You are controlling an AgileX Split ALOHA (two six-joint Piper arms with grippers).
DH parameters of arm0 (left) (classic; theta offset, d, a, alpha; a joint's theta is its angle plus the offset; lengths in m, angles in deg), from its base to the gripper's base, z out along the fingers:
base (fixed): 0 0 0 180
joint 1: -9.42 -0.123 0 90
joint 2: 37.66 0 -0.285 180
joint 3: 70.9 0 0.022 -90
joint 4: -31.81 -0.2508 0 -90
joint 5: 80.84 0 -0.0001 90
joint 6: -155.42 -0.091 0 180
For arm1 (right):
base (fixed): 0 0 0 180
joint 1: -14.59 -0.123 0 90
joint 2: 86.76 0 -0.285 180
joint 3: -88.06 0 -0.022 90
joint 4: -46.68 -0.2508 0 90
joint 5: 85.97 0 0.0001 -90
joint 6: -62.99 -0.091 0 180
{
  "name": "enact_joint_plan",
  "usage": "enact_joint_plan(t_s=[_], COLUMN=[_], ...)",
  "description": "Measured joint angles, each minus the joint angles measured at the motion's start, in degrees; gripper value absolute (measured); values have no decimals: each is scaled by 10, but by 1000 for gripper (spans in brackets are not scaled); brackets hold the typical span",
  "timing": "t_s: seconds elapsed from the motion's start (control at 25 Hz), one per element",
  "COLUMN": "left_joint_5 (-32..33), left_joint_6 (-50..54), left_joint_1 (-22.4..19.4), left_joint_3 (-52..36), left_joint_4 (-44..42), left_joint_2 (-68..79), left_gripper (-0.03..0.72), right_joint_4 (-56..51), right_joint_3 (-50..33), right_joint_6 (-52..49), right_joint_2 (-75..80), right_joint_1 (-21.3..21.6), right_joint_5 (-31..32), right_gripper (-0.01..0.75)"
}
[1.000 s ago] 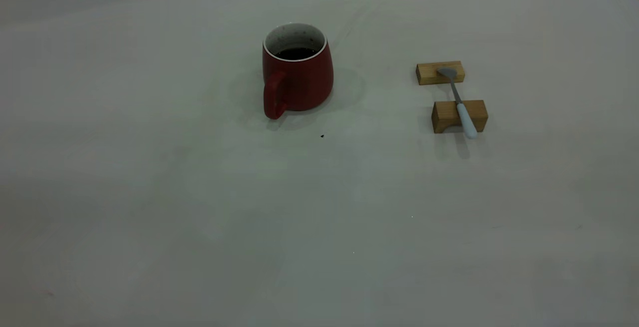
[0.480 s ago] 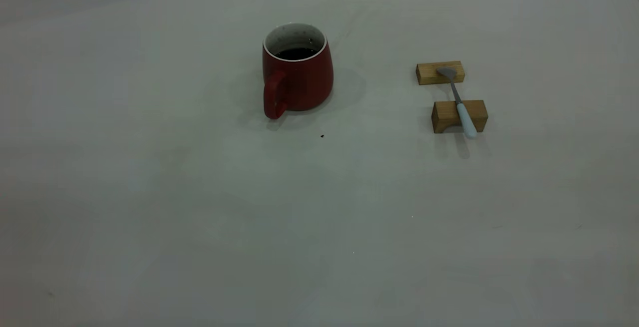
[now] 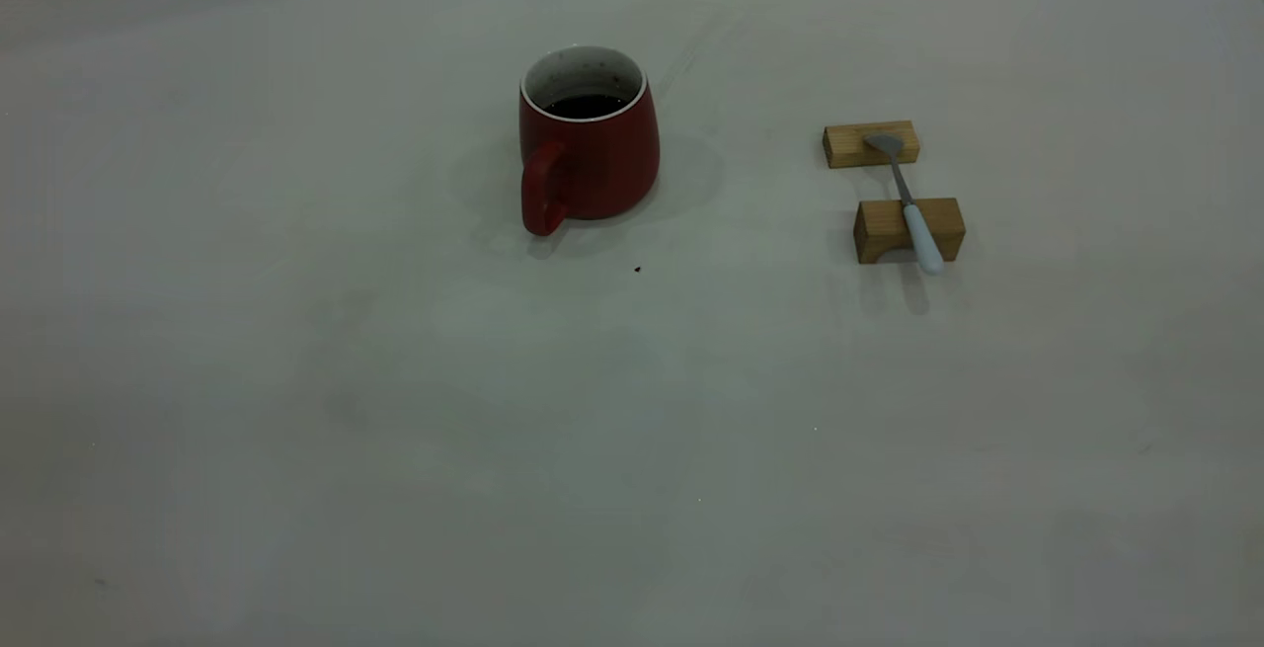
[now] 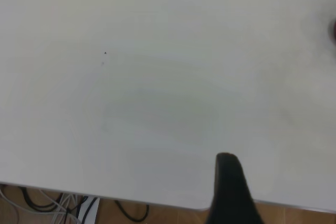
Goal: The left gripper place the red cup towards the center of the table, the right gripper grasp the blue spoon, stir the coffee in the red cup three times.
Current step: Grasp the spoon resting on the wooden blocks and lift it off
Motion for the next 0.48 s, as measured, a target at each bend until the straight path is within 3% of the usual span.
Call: enact_joint_plan(t_s=[0.32, 0.48], left_joint_5=[0, 0], left_joint_6=[0, 0], left_joint_1=[-3, -45], left_joint_3=[0, 0], left_joint_4=[0, 0], left_joint_2=[0, 0], left_gripper=[551, 551], right_joint_4=[0, -1], right_joint_3=[0, 0], right_joint_6=[0, 0], right_joint_2=[0, 0], right_joint_1=[0, 0], right_joint_5=[0, 0], right_gripper=[452, 452])
